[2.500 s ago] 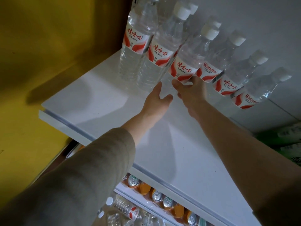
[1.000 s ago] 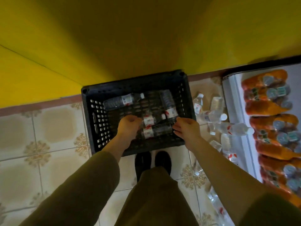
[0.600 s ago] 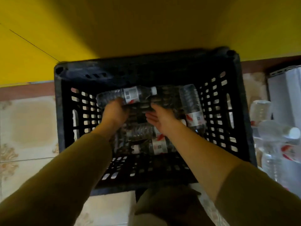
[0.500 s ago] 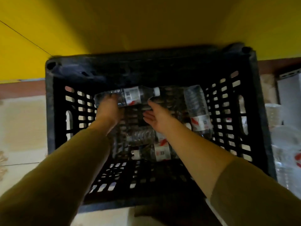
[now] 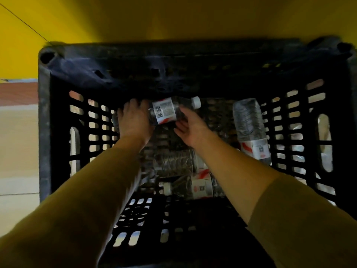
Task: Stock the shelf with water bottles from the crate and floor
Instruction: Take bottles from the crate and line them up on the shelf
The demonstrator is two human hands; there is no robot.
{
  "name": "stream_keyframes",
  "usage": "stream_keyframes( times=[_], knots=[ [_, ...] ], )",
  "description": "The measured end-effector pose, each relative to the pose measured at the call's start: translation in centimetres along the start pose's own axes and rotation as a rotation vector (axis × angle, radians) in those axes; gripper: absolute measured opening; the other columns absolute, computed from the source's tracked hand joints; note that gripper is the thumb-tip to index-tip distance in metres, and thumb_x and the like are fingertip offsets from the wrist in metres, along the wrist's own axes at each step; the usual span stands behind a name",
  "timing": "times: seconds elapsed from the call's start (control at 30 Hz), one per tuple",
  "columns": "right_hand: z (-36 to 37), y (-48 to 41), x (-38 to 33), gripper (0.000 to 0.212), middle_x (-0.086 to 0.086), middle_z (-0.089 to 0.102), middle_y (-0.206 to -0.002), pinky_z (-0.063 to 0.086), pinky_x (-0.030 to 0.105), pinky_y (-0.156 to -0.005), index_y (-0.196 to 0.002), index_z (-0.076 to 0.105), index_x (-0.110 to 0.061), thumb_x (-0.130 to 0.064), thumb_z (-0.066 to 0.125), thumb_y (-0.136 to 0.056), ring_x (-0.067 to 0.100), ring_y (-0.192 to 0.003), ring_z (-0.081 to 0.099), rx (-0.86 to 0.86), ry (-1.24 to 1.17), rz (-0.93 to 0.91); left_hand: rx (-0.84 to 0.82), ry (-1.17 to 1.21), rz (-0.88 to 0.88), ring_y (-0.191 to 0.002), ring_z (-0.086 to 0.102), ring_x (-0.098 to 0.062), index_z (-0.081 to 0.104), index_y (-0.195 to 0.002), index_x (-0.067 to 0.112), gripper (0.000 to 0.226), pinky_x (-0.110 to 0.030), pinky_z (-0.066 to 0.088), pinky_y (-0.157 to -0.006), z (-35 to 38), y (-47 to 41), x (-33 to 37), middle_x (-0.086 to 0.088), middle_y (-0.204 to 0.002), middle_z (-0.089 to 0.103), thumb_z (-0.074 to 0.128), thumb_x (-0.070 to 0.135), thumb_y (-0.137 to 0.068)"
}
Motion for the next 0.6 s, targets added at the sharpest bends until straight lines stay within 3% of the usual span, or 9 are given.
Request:
stream_keyframes(
  times=[0.13,0.23,0.33,0.4,0.5,0.6],
  knots=[
    [-0.7,1.7,-0.2,0.046,0.011,0.045,-0.143,0.030,0.039,-0.109,-0.136,0.044,-0.012,-0.027,0.053,-0.093,0.025,-0.134,0.039,-0.007,0.033,0.004,-0.073,0.199,-0.072,-0.118,0.048,-0.034,0.046,-0.127,0.013,0.063,-0.049,0.040,-0.100,0.1,1.4,-0.2,-0.014,-0.128,0.052,0.074,0.031,-0.073],
    [-1.6,4.3,-0.8,0.039,0.009,0.048,-0.140,0.030,0.037,-0.108,-0.131,0.048,-0.012,-0.023,0.051,-0.094,0.023,-0.133,0.040,-0.044,0.042,-0.013,-0.168,0.435,-0.129,-0.099,0.059,-0.024,0.055,-0.115,0.012,0.058,-0.032,0.047,-0.080,-0.9,3.7,0.2,-0.004,-0.109,0.063,0.079,0.034,-0.066],
    [-2.4,8.0,-1.8,0.014,0.004,0.058,-0.118,0.032,0.035,-0.104,-0.105,0.057,-0.017,-0.015,0.049,-0.094,0.021,-0.129,0.044,-0.082,0.027,-0.037,-0.331,0.734,-0.266,-0.101,0.060,-0.023,0.053,-0.120,0.007,0.067,-0.035,0.050,-0.087,-2.7,6.8,1.1,-0.002,-0.111,0.061,0.083,0.018,-0.062],
    [-3.0,10.7,-2.5,0.012,0.004,0.061,-0.107,0.037,0.037,-0.105,-0.101,0.057,-0.019,-0.011,0.049,-0.094,0.023,-0.123,0.050,-0.100,0.021,-0.062,-0.412,0.843,-0.313,-0.103,0.060,-0.024,0.051,-0.125,0.007,0.072,-0.040,0.050,-0.092,-4.5,9.1,1.9,-0.002,-0.117,0.060,0.083,0.013,-0.061],
    [-3.4,15.3,-4.0,0.019,0.004,0.064,-0.099,0.055,0.030,-0.083,-0.111,0.055,-0.015,-0.008,0.046,-0.096,0.018,-0.097,0.062,-0.140,-0.010,-0.121,-0.520,0.891,-0.274,-0.096,0.066,-0.027,0.061,-0.112,0.008,0.059,-0.043,0.053,-0.088,-7.5,12.2,4.0,-0.008,-0.111,0.067,0.084,0.018,-0.058],
    [-4.0,20.4,-5.9,0.025,0.003,0.064,-0.099,0.057,0.026,-0.071,-0.120,0.052,-0.014,-0.007,0.045,-0.096,0.014,-0.088,0.063,-0.146,-0.033,-0.152,-0.559,0.961,-0.272,-0.094,0.067,-0.028,0.064,-0.103,0.008,0.045,-0.042,0.054,-0.087,-11.1,15.1,5.9,-0.012,-0.105,0.069,0.082,0.015,-0.063]
  ],
)
Point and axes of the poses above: each hand's wrist, its own y-axis away from the middle knuckle, its own z-axis out of the palm, x = y × z, the point moved 7 cm from there along -y, towards the middle knuckle
